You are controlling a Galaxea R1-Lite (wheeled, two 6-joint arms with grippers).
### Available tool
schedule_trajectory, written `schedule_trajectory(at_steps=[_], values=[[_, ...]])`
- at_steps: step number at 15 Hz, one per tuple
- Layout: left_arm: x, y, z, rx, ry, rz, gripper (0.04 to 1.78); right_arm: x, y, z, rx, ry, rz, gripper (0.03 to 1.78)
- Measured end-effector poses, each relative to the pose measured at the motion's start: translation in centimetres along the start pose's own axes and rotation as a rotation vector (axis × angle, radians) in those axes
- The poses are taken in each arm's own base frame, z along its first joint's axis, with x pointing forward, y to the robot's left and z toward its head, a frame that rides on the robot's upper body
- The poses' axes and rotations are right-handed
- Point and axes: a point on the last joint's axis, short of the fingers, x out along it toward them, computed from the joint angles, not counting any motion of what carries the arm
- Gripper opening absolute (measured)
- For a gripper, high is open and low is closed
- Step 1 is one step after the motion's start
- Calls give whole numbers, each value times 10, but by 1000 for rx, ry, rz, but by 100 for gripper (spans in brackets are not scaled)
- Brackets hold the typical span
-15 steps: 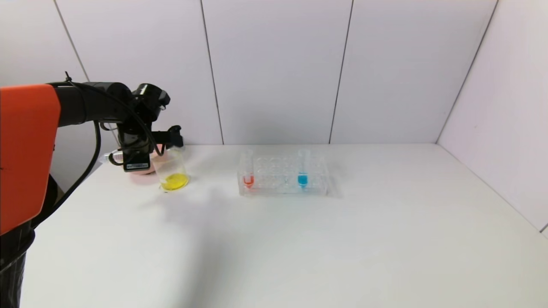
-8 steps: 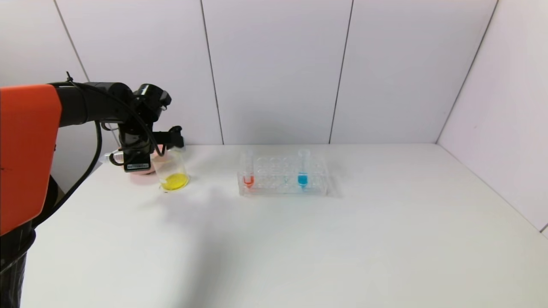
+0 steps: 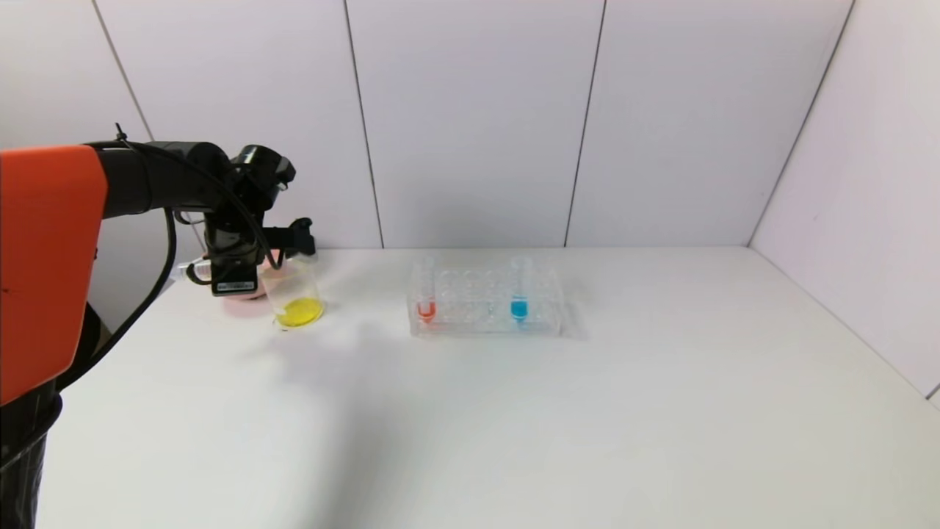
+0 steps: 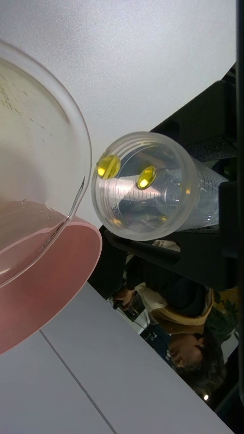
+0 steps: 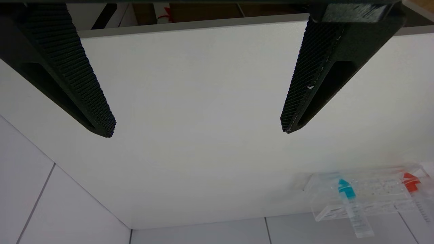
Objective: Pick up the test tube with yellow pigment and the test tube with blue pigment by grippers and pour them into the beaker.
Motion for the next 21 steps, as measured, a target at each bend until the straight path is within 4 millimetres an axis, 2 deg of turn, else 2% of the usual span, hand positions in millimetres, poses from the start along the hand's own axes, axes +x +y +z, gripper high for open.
schedule_trajectory(at_steps=[6,10,12,15,21], values=[[-2,0,0,0,6,8,54,0,0,0,0,0,0,177],[-21,10,-16,-69,-81,16,54,0,0,0,0,0,0,177],[-29,18,-33,-162,-212,-24,54,0,0,0,0,0,0,177],[-36,29,-62,-313,-504,-141,54,0,0,0,0,0,0,177],[-32,46,-124,-482,-1126,-380,54,0,0,0,0,0,0,177]])
